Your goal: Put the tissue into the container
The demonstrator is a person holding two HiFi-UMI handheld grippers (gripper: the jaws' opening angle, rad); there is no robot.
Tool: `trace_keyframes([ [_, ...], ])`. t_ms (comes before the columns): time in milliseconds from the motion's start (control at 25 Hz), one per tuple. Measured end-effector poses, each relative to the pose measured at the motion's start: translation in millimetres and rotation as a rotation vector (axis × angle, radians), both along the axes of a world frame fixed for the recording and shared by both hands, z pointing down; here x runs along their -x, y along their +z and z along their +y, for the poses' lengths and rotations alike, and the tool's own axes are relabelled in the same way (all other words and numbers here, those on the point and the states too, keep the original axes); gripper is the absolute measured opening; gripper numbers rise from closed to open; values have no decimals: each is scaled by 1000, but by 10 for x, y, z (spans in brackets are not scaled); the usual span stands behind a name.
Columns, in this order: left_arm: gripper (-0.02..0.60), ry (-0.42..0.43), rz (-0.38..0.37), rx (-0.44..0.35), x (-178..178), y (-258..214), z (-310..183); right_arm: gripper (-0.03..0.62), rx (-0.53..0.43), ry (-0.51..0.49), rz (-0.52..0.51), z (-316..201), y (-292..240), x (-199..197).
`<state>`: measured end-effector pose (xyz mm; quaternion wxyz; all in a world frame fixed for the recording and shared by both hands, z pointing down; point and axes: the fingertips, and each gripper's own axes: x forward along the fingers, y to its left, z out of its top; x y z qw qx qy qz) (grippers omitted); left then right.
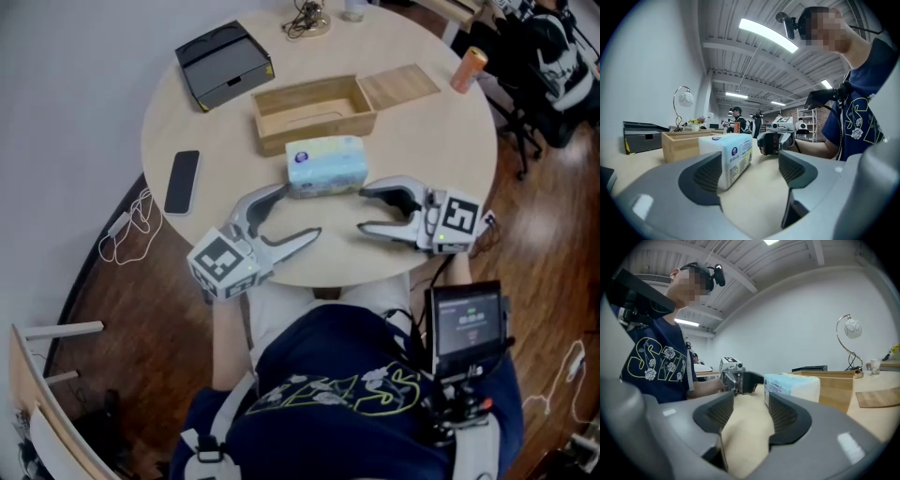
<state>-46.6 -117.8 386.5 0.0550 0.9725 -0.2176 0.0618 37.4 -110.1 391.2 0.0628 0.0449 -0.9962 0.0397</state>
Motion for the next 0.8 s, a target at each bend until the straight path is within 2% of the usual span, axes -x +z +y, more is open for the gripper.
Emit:
trace_keyframes([
  [80, 427, -33, -7, -5, 108, 15, -78, 281, 9, 54, 2, -100, 10, -139],
  [120, 452, -46, -8, -7, 162, 23, -118, 297, 14, 84, 2, -163, 14, -212],
  [240, 474, -79, -3, 5, 281, 21, -274, 412, 8, 147, 20, -385, 42, -408],
  [360, 474, -53, -7, -9, 258, 43, -465, 455, 9, 145, 75, -629, 84, -464],
  [560, 474, -14, -7, -8, 125, 49, -618, 460, 48, 51, 161, -860, 247, -238],
  [800, 476, -3, -14, -8, 78, 29, -711, 457, 24, 43, 122, -953, 106, -43],
])
